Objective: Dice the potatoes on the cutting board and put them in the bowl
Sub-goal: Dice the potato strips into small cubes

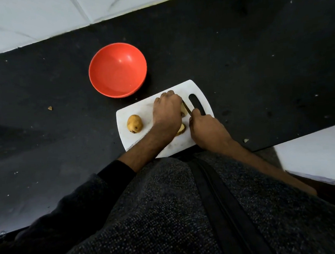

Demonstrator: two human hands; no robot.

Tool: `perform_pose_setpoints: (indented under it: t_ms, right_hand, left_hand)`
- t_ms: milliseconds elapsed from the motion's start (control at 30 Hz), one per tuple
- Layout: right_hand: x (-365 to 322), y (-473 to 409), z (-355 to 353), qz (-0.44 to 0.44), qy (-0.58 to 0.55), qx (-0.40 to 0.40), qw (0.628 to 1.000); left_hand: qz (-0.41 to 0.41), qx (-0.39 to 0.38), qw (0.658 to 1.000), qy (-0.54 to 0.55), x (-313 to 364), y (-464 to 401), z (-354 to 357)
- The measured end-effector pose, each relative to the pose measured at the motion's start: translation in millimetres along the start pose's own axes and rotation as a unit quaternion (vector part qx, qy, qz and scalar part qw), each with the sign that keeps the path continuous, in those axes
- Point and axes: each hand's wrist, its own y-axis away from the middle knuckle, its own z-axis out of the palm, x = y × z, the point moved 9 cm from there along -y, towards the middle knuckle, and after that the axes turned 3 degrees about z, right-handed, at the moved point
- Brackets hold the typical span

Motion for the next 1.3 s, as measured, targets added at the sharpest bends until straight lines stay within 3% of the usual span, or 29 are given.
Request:
perform_pose_setpoints:
  t_ms: [167, 467, 733, 900, 1100, 1300]
  right_hand:
    - [0, -6, -2, -0.004, -0.002, -0.004, 1.000]
    - [4, -12, 10, 0.022, -0.018, -0.024, 0.999]
    - [19, 25, 31, 0.051, -0.006, -0.097, 0.994]
    - [21, 36, 24, 0.049, -0.020, -0.076, 0.996]
    - [13, 29, -5, 0.025, -0.042, 0.031, 0.998]
    - [-3, 9, 0, 0.005, -0.022, 0.016, 1.000]
  left_hand:
    - [-0.025, 0.005, 0.998, 0.056, -8, -2, -4]
    - [-0.036, 0.015, 0.998, 0.042, -9, 1, -6]
    - [-0.030, 0.021, 0.999, 0.015, -8, 3, -3]
    - [-0.029, 0.022, 0.999, 0.011, -7, 4, -2]
    - [-0.028, 0.021, 0.999, 0.011, -5, 3, -2]
    - [-0.025, 0.013, 1.000, 0.010, -6, 1, -2]
